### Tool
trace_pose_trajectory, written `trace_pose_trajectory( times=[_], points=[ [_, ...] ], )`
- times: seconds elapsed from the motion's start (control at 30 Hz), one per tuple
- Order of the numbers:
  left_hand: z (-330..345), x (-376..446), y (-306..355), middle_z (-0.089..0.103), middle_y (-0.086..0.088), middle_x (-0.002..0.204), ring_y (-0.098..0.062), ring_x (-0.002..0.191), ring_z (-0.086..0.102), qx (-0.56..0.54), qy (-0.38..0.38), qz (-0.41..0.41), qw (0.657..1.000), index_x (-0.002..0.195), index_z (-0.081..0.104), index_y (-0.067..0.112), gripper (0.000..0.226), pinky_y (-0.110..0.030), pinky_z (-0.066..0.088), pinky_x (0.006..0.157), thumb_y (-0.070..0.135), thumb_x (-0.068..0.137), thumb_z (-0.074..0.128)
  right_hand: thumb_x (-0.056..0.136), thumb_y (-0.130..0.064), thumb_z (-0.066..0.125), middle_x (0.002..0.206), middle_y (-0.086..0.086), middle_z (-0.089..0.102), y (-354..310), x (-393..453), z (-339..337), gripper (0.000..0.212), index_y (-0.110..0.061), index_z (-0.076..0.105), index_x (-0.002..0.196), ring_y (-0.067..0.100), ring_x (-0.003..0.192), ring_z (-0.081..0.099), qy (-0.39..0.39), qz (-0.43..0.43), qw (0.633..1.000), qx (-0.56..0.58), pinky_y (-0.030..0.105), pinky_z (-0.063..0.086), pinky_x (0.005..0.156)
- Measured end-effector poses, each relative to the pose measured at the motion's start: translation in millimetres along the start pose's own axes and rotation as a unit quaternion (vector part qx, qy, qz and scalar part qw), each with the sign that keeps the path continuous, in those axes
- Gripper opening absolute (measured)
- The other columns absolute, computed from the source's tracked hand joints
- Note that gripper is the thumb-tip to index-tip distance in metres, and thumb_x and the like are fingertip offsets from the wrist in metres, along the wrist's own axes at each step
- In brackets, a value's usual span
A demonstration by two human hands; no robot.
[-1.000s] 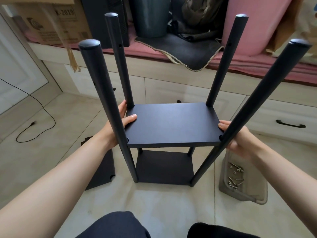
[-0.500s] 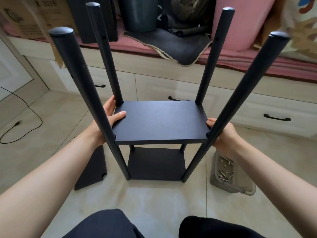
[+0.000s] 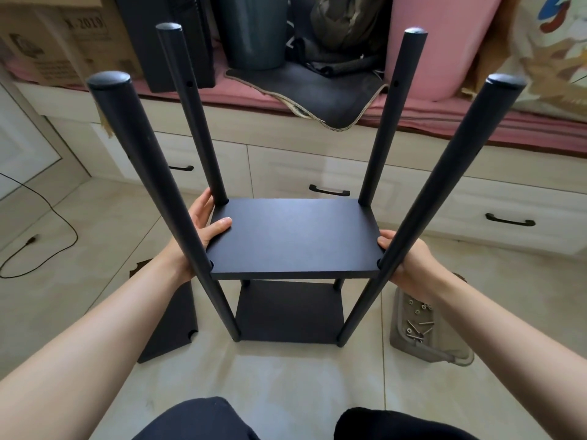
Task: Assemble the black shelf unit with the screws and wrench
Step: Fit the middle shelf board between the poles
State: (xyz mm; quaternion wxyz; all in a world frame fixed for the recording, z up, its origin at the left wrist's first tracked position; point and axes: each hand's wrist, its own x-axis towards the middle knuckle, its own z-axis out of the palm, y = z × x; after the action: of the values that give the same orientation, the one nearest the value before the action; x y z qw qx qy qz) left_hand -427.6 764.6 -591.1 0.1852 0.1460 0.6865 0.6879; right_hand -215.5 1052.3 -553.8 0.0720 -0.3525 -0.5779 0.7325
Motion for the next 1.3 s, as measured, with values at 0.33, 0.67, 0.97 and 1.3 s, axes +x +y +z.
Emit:
trace_pose_trajectory(
  times=[0.33,0.67,0.97,1.3],
  points=[
    [-4,37,10,0.04,0.012,0.155,0.0,0.139,0.04,0.067,-0.019,0.005,0.998,0.153,0.036,0.037,0.07,-0.012,0.047,0.086,0.011,0.096,0.067,0.098,-0.006,0.045,0.08,0.011,0.054,15,7,12,0.017,0.003,0.058,0.093,0.024,0.069,0.052,0.05,-0.03,0.998,0.027,0.034,0.046,0.061],
    [-1,-34,-14,0.059,-0.005,0.096,-0.02,0.074,0.059,-0.076,0.353,-0.16,0.919,0.114,0.059,0.013,0.019,-0.03,0.049,0.064,0.015,0.1,0.046,0.101,-0.005,0.042,0.055,-0.007,0.063,22,4,17,0.037,-0.015,0.062,0.072,0.01,0.051,0.061,0.064,-0.062,0.995,0.053,0.026,0.049,0.05],
    [71,-110,16,0.062,0.004,0.083,-0.01,0.074,0.057,0.212,0.125,0.098,0.964,0.085,0.06,0.024,0.023,-0.014,0.045,0.063,0.001,0.087,0.062,0.101,-0.008,0.038,0.05,-0.011,0.059,26,-16,37,0.033,-0.015,0.059,0.078,0.002,0.044,0.056,0.084,-0.074,0.99,0.082,0.017,0.044,0.042],
    [134,-114,9,0.071,-0.009,0.115,-0.02,0.095,0.076,-0.029,-0.099,-0.29,0.951,0.122,0.054,0.016,0.049,-0.039,0.058,0.095,0.047,0.088,0.072,0.101,-0.023,0.046,0.063,-0.01,0.069,33,-32,58,0.02,-0.013,0.063,0.099,0.005,0.059,0.067,0.065,-0.069,0.995,0.031,0.015,0.047,0.046]
  ],
)
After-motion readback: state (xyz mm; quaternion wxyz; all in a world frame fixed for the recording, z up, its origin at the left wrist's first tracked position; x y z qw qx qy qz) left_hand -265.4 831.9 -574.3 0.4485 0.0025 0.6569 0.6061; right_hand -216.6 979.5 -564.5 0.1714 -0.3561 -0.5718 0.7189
